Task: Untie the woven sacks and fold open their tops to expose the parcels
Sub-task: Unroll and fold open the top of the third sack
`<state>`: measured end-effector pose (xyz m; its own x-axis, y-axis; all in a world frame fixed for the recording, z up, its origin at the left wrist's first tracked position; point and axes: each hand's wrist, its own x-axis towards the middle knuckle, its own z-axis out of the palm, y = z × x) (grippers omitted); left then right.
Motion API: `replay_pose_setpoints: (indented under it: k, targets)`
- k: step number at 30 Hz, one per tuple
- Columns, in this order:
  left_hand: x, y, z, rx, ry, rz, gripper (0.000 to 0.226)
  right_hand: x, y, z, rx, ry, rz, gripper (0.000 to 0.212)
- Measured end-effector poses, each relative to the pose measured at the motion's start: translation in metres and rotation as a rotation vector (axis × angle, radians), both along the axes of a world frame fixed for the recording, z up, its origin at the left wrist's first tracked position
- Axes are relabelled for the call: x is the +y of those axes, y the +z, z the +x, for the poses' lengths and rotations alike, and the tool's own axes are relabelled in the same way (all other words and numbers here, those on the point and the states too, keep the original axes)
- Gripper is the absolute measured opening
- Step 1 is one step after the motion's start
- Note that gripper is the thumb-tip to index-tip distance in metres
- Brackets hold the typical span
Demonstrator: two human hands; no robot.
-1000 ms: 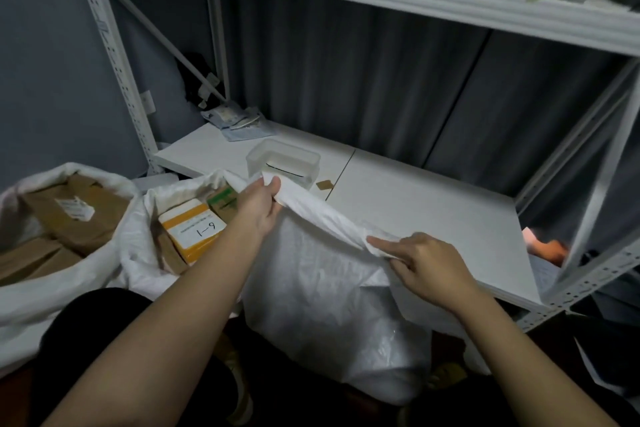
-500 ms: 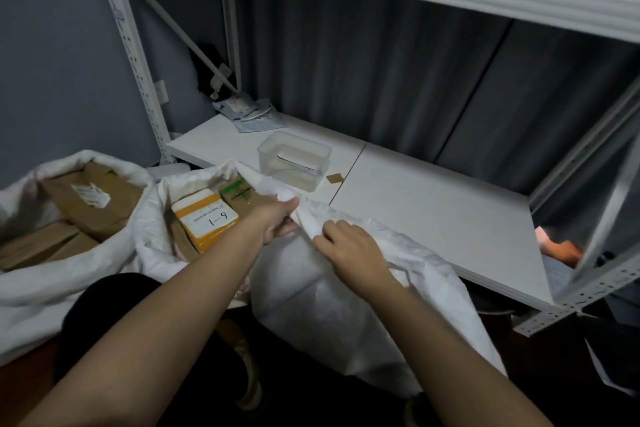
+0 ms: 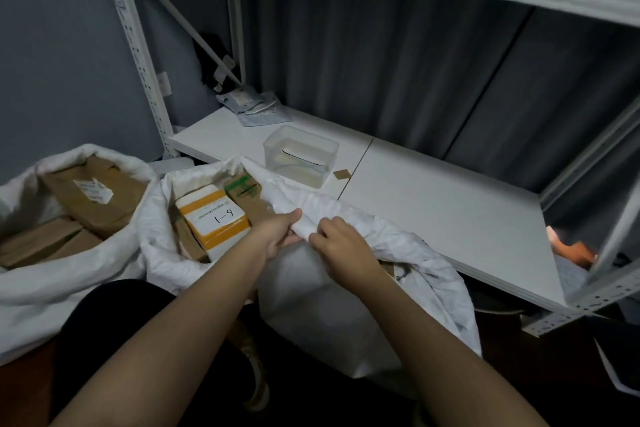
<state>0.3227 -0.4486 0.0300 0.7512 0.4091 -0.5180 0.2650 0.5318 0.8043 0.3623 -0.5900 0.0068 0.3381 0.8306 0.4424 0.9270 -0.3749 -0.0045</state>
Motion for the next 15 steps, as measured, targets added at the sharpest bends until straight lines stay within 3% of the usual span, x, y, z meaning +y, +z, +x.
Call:
replay_pose_setpoints:
  k: [4, 6, 8, 10, 12, 13, 15]
  targets:
    - [0.002, -0.002, 0.001, -0.072, -0.017, -0.015, 0.032, 0.008, 0.009, -0.008, 0.571, -0.299, 0.191, 0.042]
    - [0.004, -0.006, -0.002, -0.041, -0.052, -0.011, 0.03, 0.017, 0.004, -0.011, 0.722, -0.37, 0.299, 0.03]
    - [0.013, -0.013, -0.003, 0.105, -0.099, 0.089, 0.033, 0.022, -0.002, -0.016, 0.634, -0.368, 0.311, 0.012]
    - [0.022, -0.018, -0.004, 0.216, -0.137, 0.248, 0.041, 0.026, -0.01, -0.021, 0.356, -0.225, 0.216, 0.017]
    - [0.028, -0.019, -0.005, 0.211, -0.063, 0.316, 0.042, 0.026, -0.022, -0.021, 0.08, -0.055, 0.084, 0.02]
    - [0.03, -0.02, -0.005, 0.174, -0.032, 0.306, 0.041, 0.025, -0.027, -0.019, 0.063, 0.001, 0.044, 0.021]
    - [0.03, -0.018, -0.009, 0.085, -0.001, 0.213, 0.032, 0.024, -0.027, -0.02, 0.235, -0.026, 0.053, 0.014]
